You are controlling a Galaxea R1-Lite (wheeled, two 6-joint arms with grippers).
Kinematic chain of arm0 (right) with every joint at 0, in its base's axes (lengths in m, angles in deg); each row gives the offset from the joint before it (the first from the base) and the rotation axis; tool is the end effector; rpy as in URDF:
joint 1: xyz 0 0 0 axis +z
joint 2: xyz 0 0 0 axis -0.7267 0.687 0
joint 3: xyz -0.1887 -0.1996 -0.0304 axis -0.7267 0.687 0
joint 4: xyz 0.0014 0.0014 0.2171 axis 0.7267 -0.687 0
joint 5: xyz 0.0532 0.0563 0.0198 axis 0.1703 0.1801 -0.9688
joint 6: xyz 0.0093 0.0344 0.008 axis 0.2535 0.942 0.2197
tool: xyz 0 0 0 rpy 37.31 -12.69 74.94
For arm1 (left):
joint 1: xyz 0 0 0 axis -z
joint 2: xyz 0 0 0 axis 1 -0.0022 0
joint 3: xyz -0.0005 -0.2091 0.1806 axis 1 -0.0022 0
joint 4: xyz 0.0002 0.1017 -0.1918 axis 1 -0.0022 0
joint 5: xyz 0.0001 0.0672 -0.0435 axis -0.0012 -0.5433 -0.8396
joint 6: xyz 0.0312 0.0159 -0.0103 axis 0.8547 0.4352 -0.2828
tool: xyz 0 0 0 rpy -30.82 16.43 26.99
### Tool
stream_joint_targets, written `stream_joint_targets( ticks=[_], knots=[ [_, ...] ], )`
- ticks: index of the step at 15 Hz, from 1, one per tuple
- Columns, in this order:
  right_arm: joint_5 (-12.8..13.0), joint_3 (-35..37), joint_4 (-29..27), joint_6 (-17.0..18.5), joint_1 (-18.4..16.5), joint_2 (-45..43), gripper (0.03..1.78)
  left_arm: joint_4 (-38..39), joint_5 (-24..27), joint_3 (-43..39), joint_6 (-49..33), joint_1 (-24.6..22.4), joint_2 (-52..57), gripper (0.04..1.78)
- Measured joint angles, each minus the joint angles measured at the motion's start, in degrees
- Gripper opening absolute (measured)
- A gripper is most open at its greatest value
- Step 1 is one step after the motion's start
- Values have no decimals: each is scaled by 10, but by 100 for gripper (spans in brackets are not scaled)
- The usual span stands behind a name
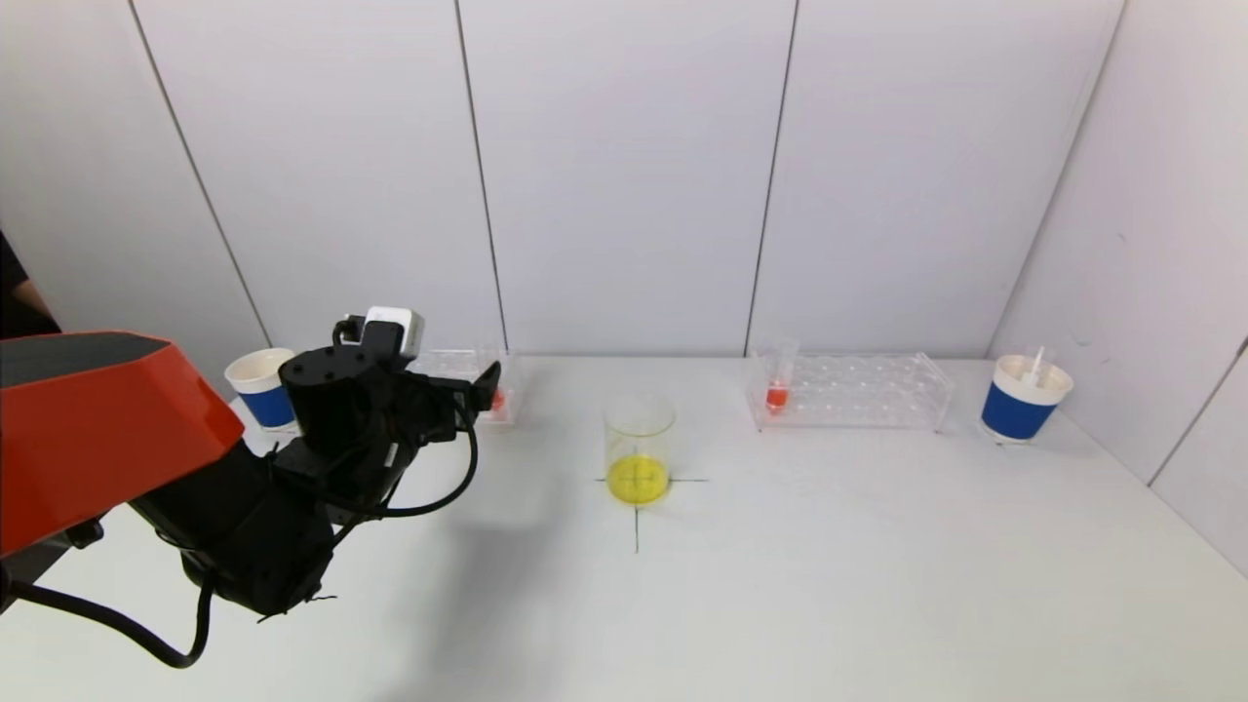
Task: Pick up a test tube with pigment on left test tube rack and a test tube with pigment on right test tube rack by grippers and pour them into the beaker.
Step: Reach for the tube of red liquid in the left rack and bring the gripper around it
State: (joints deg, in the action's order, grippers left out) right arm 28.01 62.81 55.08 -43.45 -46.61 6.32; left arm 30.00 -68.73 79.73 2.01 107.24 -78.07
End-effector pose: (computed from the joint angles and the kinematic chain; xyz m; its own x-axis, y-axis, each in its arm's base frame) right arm 0.0437 -0.0003 0.0761 1.0000 -0.0076 0.0052 0.0075 0.9999 0.0108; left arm 0.3423 -0.1002 0.0506 0.9918 -0.1262 -0.0214 0.1264 0.9920 0.0057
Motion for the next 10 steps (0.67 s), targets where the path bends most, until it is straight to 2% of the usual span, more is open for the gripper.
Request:
stream_joint_targets(
  ticks=[10],
  knots=[
    [0, 0, 0, 0, 0, 0, 176, 20, -10, 81, 0, -2, -96, 176]
  ],
)
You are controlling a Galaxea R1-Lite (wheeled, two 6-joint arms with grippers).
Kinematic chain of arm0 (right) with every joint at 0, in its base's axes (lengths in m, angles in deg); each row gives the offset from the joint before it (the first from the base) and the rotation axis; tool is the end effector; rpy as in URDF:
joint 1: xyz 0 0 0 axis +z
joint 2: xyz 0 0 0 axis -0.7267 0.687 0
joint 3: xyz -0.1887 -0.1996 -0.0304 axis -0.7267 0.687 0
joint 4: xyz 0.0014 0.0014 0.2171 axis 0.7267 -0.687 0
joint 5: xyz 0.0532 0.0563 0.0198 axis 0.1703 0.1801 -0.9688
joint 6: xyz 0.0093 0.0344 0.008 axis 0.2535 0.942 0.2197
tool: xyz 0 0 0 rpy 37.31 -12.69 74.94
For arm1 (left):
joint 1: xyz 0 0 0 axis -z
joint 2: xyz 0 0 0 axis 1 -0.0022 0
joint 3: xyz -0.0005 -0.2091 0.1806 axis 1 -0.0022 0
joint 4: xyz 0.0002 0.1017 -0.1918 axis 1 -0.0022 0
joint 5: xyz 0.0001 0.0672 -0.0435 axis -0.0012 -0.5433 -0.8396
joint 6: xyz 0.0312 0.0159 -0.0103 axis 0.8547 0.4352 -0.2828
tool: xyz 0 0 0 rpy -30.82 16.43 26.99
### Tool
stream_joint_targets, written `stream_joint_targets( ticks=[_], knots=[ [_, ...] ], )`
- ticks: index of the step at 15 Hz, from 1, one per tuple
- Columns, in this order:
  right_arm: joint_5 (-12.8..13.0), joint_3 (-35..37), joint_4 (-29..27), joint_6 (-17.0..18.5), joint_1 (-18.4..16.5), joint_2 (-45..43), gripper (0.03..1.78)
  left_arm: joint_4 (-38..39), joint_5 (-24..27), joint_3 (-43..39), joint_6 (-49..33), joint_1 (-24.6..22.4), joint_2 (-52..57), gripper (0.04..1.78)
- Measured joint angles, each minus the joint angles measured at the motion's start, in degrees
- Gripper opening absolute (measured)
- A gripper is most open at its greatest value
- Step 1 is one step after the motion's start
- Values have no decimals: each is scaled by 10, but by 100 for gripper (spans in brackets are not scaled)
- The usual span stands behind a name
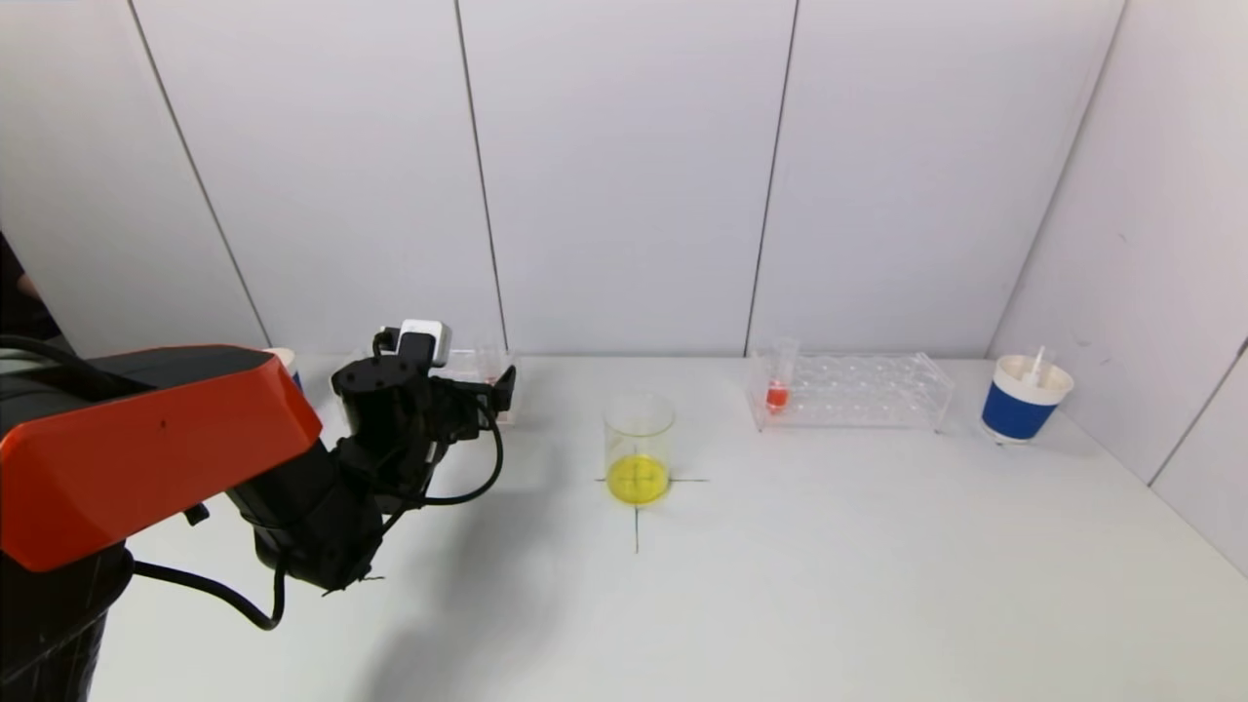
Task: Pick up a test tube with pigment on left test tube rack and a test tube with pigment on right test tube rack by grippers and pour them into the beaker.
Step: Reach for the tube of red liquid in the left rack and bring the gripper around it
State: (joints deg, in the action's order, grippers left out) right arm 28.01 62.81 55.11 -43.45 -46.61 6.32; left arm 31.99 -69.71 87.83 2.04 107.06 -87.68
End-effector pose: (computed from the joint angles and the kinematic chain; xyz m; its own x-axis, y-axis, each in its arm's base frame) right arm 0.0437 -0.0003 0.0761 1.0000 -0.0076 0.0058 0.0075 0.9999 0.0108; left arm 0.3747 -0.1084 0.0232 0.9943 -0.1062 -0.0131 0.1063 0.9943 0.0050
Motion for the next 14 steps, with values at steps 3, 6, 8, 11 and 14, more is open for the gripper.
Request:
stream_joint_targets(
  ticks=[3, 6, 8, 11, 14],
  knots=[
    [0, 0, 0, 0, 0, 0, 176, -4, -2, 25, 0, -2, -14, 176],
    [0, 0, 0, 0, 0, 0, 176, -18, -15, 47, 0, -3, -24, 176],
    [0, 0, 0, 0, 0, 0, 176, -23, -17, 60, 0, -3, -29, 176],
    [0, 0, 0, 0, 0, 0, 176, -31, -18, 76, 0, -3, -35, 176],
    [0, 0, 0, 0, 0, 0, 176, -34, -18, 92, 1, -3, -42, 176]
  ],
)
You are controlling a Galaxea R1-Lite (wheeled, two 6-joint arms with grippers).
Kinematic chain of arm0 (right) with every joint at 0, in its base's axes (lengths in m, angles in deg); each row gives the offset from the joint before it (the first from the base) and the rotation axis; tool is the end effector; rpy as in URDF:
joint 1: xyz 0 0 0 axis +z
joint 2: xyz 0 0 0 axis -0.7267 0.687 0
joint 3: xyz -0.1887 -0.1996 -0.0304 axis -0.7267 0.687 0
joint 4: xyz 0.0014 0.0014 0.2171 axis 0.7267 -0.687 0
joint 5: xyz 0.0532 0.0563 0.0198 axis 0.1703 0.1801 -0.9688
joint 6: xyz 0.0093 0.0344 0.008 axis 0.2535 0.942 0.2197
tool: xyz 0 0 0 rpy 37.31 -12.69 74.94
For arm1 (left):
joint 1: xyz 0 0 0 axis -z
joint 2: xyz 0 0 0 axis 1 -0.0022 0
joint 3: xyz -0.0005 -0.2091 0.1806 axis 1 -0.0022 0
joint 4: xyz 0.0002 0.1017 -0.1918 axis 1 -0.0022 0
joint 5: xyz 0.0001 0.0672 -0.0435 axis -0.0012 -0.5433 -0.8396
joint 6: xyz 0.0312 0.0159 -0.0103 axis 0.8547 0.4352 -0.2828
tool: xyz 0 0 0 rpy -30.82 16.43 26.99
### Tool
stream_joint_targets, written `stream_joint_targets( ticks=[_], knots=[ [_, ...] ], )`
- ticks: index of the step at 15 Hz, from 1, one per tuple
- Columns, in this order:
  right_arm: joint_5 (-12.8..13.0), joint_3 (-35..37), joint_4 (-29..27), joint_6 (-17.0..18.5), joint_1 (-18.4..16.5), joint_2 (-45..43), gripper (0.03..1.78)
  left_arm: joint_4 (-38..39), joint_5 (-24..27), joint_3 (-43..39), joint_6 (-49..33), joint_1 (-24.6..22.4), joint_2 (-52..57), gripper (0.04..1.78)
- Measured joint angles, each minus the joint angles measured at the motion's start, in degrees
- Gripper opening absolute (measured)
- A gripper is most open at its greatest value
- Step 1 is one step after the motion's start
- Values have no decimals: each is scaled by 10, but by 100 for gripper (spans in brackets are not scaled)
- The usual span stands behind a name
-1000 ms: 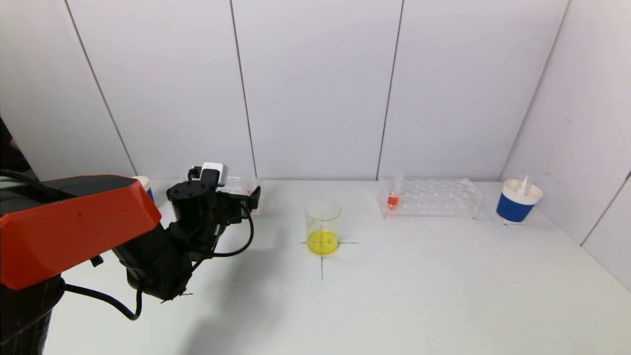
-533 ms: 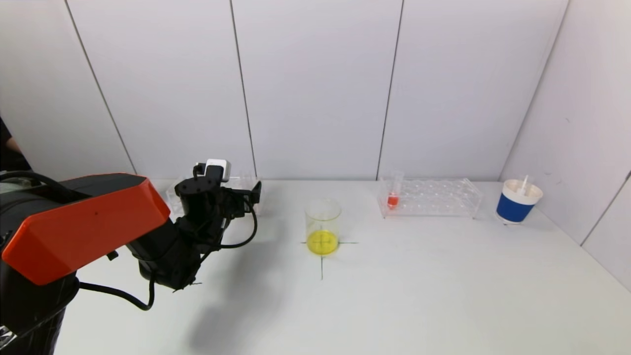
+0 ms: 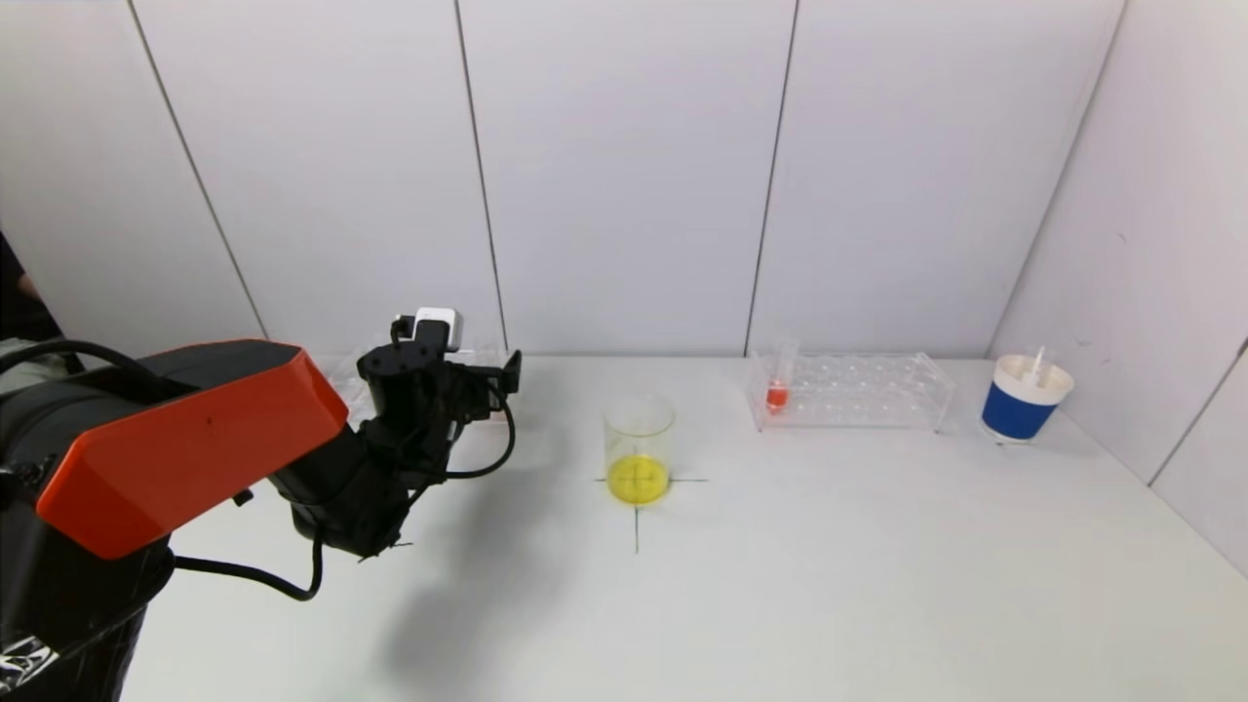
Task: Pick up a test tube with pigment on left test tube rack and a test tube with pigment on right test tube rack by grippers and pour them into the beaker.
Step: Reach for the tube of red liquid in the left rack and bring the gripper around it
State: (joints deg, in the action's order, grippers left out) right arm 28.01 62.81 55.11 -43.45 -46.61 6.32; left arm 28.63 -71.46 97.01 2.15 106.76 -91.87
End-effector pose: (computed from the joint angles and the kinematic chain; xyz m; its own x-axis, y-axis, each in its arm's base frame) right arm 0.0437 -0.0003 0.0761 1.0000 -0.0076 0.0058 0.0075 0.9999 0.0108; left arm 0.4056 -0.1145 0.0229 0.9974 -0.0705 0.0147 0.0705 0.9975 0.0010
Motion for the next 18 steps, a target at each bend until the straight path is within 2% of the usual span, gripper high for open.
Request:
stream_joint_targets(
  ticks=[18],
  knots=[
    [0, 0, 0, 0, 0, 0, 176, -1, 4, 36, 5, 4, -24, 176]
  ],
)
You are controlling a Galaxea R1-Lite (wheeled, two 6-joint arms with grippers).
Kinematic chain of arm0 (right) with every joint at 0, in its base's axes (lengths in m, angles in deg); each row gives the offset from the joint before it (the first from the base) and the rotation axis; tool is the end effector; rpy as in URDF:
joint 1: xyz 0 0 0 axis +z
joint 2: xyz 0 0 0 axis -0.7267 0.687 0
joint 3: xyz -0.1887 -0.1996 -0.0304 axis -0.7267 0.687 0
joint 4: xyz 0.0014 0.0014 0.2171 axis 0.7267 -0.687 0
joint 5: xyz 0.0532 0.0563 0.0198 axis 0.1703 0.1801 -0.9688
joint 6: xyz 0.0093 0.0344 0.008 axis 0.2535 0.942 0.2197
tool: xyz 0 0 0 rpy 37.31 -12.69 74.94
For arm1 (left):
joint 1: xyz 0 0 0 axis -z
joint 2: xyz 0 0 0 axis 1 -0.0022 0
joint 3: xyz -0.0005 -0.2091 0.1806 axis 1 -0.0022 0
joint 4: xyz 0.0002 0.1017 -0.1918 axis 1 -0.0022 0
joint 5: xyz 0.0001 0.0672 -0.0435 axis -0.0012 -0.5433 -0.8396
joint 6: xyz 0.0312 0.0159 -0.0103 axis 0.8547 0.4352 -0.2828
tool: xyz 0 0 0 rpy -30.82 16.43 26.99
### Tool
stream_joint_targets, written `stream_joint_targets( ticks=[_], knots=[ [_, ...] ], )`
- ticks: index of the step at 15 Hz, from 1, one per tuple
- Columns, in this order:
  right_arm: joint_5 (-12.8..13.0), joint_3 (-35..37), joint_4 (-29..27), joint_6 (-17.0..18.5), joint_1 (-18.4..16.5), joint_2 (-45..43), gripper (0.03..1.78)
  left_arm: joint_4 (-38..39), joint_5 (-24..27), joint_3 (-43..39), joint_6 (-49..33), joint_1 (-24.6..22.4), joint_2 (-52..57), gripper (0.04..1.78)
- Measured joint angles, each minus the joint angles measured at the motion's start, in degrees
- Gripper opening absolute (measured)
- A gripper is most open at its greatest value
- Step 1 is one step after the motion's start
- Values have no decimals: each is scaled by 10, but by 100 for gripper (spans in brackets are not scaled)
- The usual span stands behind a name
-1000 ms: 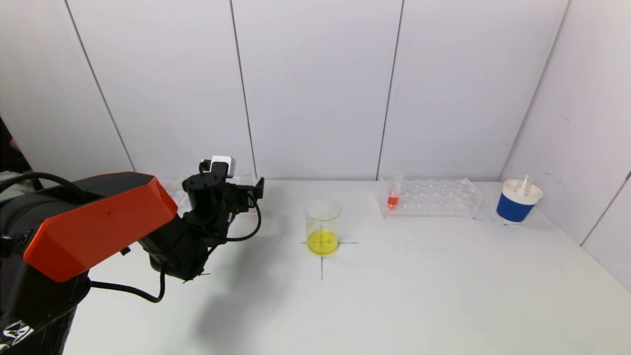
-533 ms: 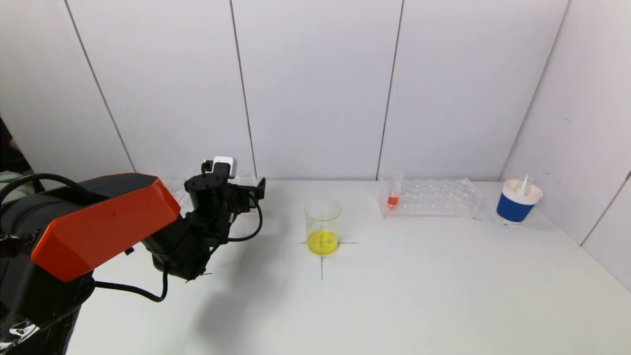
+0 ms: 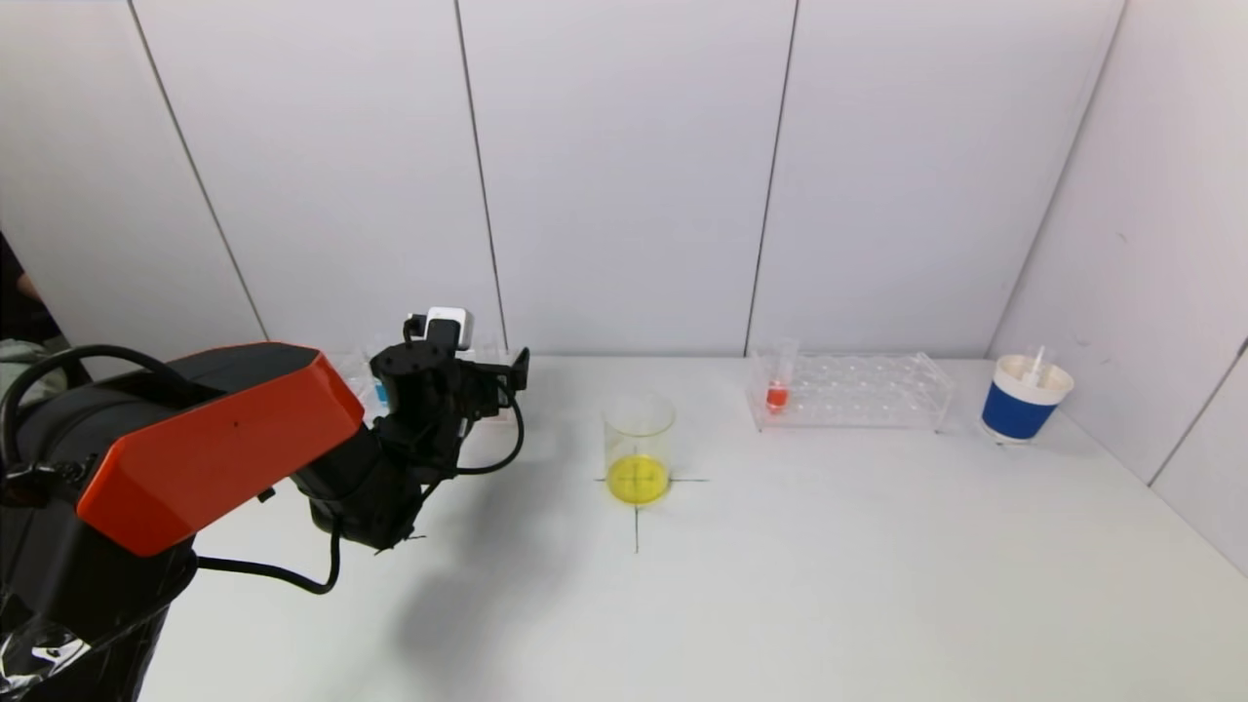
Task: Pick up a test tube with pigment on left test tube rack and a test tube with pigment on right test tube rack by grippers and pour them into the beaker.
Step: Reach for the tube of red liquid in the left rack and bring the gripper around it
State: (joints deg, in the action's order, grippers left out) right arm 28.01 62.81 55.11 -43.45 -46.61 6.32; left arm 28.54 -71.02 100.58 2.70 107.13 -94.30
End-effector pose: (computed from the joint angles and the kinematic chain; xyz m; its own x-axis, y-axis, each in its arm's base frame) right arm 0.0437 -0.0003 0.0761 1.0000 -0.0076 0.0058 0.0075 0.9999 0.0108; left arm 0.4163 -0.1210 0.0193 0.9959 -0.0845 0.0327 0.0843 0.9964 0.0068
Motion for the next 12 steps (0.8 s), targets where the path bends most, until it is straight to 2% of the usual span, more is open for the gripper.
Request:
stream_joint_targets(
  ticks=[12],
  knots=[
    [0, 0, 0, 0, 0, 0, 176, 0, -2, 28, 0, -1, -20, 176]
  ],
)
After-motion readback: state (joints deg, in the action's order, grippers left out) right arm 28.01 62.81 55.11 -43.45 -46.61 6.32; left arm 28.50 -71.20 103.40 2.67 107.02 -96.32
